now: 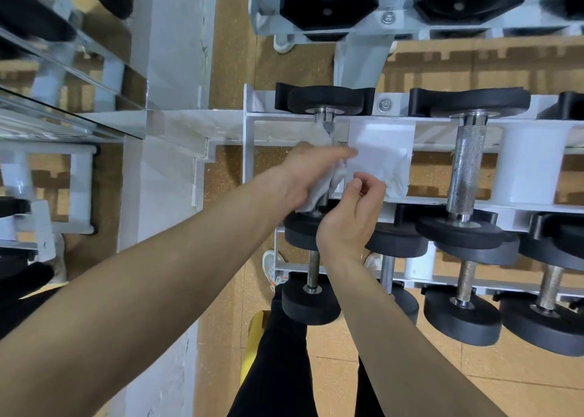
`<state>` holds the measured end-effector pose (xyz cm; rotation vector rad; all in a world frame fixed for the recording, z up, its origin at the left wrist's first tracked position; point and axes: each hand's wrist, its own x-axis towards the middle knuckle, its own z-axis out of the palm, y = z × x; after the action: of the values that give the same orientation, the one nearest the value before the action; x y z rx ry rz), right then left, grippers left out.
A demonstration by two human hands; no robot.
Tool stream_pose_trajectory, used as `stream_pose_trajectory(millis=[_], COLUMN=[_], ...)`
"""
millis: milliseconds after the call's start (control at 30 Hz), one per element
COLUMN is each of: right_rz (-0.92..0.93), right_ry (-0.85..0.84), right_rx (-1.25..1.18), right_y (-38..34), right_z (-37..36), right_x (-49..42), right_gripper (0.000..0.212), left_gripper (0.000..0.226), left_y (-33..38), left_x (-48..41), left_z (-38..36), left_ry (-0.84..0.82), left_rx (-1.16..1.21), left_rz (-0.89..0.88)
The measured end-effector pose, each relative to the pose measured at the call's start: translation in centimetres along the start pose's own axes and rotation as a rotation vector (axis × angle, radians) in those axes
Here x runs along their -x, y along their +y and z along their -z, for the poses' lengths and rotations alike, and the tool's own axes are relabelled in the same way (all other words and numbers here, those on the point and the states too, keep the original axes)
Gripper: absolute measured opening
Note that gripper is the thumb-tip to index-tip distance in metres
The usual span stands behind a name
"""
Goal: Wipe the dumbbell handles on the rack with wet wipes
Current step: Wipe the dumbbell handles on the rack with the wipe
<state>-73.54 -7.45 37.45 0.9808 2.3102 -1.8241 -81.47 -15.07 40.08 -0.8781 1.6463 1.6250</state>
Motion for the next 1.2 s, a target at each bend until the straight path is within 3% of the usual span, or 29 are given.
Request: stream_pose_trajectory(millis=[167, 267, 367, 500, 567, 667, 767, 833, 1033, 1100, 1200], right_rz=[0.030, 0.016, 0.005, 0.019, 0.011, -0.003, -0.008, -0.005, 0.005, 0.009, 0.019], right_ry=[0.004, -0.004, 0.008, 0.019, 0.018, 0.024, 0.032, 0.032, 0.030, 0.033, 0.048], right_rx=[-0.002, -0.006, -0.007, -0.019, -0.022, -0.028, -0.038, -0.040, -0.061, -0.066, -0.056], right_y=[0.5, 0.5, 0.3, 0.0, 0.0, 0.0, 0.2, 0.2, 0.4, 0.4, 0.4], right_z=[-0.1, 0.0, -0.1, -0.1, -0.1, -0.1, -0.1, -0.1, -0.2, -0.2, -0.3], right_x=[-0.2, -0.2, -0.2, -0.1, -0.1, -0.1, -0.1, -0.1, -0.1, -0.2, -0.2], right_gripper=[0.025, 0.022, 0.017, 0.020, 0.022, 0.023, 0.020, 0.019, 0.020, 0.020, 0.023], left_gripper=[0.019, 0.027, 0.038, 0.069, 0.073, 0.074, 0.075, 0.070, 0.045, 0.048, 0.052], left_y=[2.6, 1.5, -0.4, -1.3, -1.1, -0.6, -0.2, 0.1, 0.1, -0.7, -1.4], left_x=[-0.9, -0.9, 0.7, 3.8, 4.4, 3.2, 0.5, -0.9, -2.0, -1.3, 2.0], left_z=[0.7, 0.5, 0.2, -0.3, -0.3, -0.2, -0.5, -0.5, 0.6, 0.3, 0.3], left_ry=[-0.203, -0.132, 0.006, 0.025, 0.021, 0.016, 0.119, 0.170, 0.101, 0.090, 0.089], left_rx=[0.264, 0.330, 0.193, -0.162, -0.179, 0.030, 0.326, 0.338, 0.528, 0.471, -0.033], left_rz=[0.028, -0.045, -0.083, 0.003, 0.047, 0.081, 0.093, 0.069, 0.115, 0.101, 0.027])
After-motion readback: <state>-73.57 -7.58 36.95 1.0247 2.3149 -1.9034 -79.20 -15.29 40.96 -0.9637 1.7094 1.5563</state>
